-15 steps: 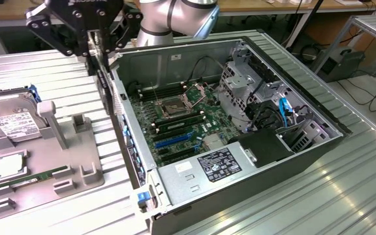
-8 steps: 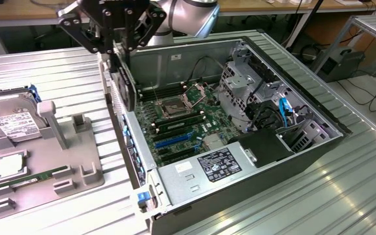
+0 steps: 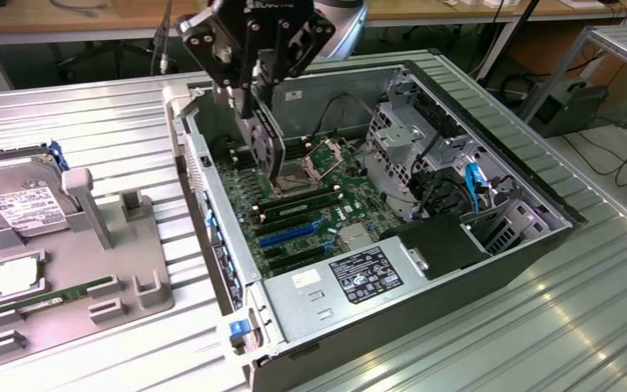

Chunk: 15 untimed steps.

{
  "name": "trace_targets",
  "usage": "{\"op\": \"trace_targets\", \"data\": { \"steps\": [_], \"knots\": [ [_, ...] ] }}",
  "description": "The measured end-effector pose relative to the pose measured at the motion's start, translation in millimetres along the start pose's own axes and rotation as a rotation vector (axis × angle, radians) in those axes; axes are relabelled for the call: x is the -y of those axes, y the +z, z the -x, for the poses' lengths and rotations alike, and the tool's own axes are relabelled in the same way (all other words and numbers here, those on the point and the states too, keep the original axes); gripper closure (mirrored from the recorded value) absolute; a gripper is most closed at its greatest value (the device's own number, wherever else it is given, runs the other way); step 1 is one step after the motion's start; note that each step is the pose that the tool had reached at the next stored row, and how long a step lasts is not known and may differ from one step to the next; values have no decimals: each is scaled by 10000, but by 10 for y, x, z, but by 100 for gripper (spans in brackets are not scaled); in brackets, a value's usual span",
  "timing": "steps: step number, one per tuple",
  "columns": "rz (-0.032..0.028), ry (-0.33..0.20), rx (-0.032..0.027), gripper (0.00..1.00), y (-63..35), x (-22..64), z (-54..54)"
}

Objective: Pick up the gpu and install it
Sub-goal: 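Pick up the gpu and move the gpu toward the slot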

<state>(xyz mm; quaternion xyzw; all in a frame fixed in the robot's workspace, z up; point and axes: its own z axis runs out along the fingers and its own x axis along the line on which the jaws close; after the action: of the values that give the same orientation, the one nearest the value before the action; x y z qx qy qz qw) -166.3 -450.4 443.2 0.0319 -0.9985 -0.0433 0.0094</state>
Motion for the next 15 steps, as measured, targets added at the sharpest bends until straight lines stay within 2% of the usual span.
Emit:
{"op": "trace_targets", "data": {
  "steps": [2, 10, 15],
  "knots": [
    [-22, 0, -7, 74, 48, 13, 138],
    [-113, -1, -17, 74, 213, 56, 579],
    [-129, 0, -18, 74, 306, 80, 825]
  ]
}}
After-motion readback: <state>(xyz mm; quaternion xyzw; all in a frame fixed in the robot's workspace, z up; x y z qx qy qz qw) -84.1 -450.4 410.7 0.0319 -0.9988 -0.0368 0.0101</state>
